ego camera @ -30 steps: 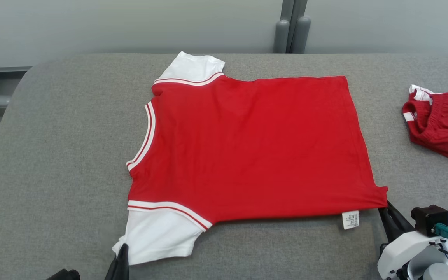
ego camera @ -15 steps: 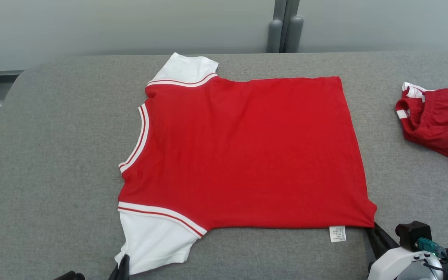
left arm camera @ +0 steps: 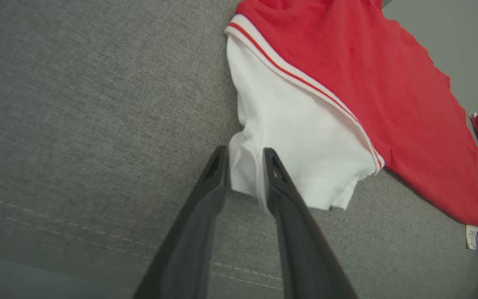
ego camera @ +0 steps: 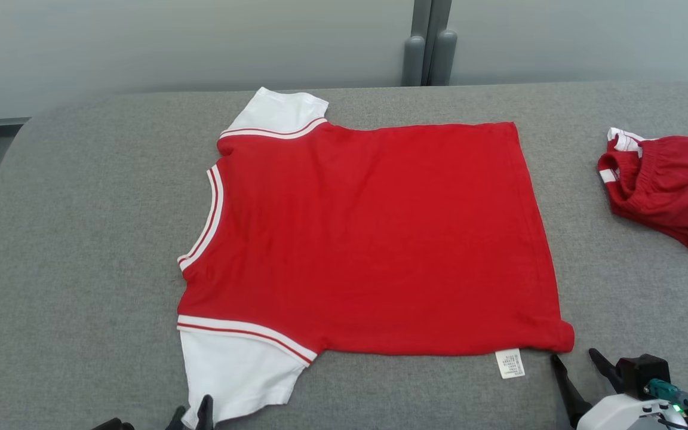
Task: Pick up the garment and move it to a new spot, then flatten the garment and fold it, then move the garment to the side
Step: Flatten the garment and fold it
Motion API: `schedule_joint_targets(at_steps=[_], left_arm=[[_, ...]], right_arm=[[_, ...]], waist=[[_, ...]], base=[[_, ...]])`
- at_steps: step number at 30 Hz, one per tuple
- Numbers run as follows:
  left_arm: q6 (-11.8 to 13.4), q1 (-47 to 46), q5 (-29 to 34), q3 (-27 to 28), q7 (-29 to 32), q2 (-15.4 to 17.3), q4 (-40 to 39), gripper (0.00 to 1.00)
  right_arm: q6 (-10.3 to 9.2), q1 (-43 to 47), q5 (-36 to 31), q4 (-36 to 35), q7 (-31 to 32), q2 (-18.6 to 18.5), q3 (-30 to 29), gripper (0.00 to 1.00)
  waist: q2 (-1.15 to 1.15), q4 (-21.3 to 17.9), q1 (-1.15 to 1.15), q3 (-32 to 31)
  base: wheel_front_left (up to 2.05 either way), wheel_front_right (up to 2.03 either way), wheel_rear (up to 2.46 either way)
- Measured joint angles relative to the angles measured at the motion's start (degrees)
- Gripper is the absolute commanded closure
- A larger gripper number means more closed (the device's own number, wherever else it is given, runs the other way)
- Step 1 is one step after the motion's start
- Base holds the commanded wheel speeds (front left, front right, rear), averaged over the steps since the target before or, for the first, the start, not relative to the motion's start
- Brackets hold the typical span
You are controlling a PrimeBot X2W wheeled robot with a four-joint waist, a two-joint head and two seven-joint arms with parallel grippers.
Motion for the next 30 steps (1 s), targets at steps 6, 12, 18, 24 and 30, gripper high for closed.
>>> schedule_joint_targets(at_steps=[6,12,18,24,30], left_arm=[[0.20,0.26,0.00,0.23,1.19,1.18,0.24,0.00],[0.48,1.54,0.08,1.03,1.78,2.43,-0.31,0.00],[0.60,1.59,2.48,3.56,0.13,5.31,-2.18,0.00],[0.77,0.85,5.93,3.42,-2.59,5.70,-6.19,0.00],[1.02,-3.04,9.43,1.09,-4.55,4.58,-8.92,0.00]], right_arm=[[-0.55,1.57,0.09,0.01,-0.26,-1.48,-0.82,0.00],[-0.96,2.95,0.08,-0.48,-0.42,-2.88,-1.35,0.00],[-1.44,3.57,-0.15,-3.01,-0.47,-3.41,-1.77,0.00],[-1.99,1.54,-0.46,-7.25,-0.96,-4.41,-3.07,0.00],[-2.08,-2.29,-2.13,-10.87,-1.01,-4.75,-3.11,0.00]], waist=[[0.00,-0.32,0.00,-0.23],[0.00,-0.95,0.00,-0.32],[0.00,-2.05,0.00,-0.44],[0.00,-3.00,0.00,-1.24],[0.00,-3.30,0.00,-2.70]], base=[[0.00,0.00,0.00],[0.00,0.00,0.00],[0.00,0.00,0.00],[0.00,0.00,0.00],[0.00,0.00,0.00]])
